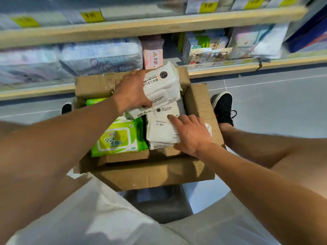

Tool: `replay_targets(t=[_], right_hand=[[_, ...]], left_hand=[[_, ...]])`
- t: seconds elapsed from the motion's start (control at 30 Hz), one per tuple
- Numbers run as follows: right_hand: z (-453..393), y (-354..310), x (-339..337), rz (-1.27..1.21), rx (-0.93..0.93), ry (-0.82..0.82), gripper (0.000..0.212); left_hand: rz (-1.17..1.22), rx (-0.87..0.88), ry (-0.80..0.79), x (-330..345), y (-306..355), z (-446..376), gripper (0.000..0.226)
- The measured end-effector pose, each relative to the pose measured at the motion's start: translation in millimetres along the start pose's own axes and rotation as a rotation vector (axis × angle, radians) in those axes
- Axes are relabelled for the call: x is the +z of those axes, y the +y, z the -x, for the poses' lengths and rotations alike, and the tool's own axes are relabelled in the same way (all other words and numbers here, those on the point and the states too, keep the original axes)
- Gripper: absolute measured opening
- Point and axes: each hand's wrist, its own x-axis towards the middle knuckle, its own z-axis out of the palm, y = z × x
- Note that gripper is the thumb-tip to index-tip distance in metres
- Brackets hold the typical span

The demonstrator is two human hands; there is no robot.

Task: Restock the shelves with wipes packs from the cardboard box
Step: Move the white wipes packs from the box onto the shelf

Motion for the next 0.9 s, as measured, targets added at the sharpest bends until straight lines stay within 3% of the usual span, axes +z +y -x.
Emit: replay_targets(t=[0.37, 0.9], right_hand=[[-24.0, -48.7, -82.9, -0.075, 0.163, 0.212, 0.095], [-135.4, -83.3, -199.5, -0.150, 0.233, 0.585, 0.090]], left_hand=[[0.098, -0.182, 0.280, -116.7, -72.8, 57.0, 0.101], [0.144, -0.330, 0.384, -171.5, -145.3, 60.6, 0.098]])
